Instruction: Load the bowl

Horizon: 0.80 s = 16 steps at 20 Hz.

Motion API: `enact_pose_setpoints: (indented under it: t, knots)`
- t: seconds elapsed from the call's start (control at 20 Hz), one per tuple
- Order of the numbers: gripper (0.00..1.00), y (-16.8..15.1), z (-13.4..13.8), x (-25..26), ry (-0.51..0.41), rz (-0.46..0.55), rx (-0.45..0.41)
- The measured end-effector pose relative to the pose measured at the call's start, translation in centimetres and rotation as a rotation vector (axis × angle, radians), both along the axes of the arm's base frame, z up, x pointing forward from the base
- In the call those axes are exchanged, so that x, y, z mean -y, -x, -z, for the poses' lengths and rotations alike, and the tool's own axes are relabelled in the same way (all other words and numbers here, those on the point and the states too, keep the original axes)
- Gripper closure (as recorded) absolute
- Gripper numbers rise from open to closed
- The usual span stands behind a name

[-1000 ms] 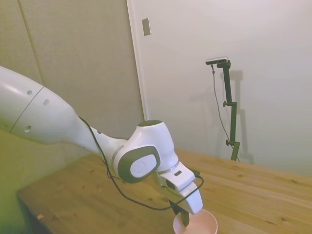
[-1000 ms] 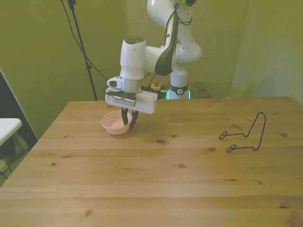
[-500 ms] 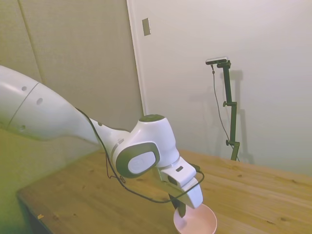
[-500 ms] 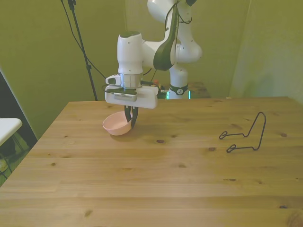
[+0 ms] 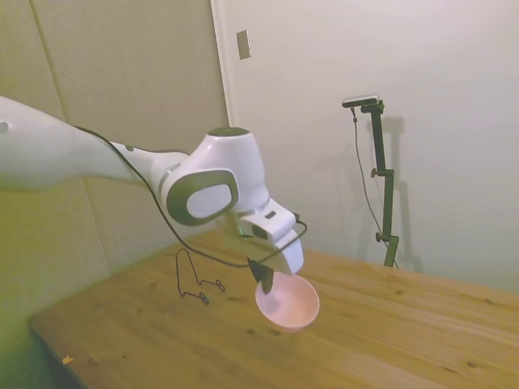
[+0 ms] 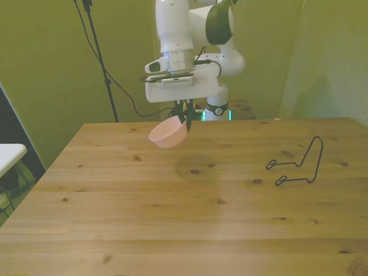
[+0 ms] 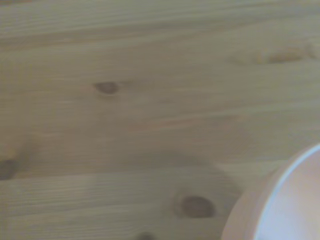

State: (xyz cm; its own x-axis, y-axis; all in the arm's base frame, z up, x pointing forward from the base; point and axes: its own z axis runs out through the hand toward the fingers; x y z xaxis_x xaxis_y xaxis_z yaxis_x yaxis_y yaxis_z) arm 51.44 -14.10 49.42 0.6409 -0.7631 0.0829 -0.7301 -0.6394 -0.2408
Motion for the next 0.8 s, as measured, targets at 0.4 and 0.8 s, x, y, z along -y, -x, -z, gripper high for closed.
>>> enact_pose_setpoints:
  t: [0.4,0.8]
  knots:
    - [1.00,-2.6,-1.1,-12.2,-0.137,-0.121,-0.015]
    - [1.00,-2.3,-1.8,-14.6,-0.419,-0.248,0.059]
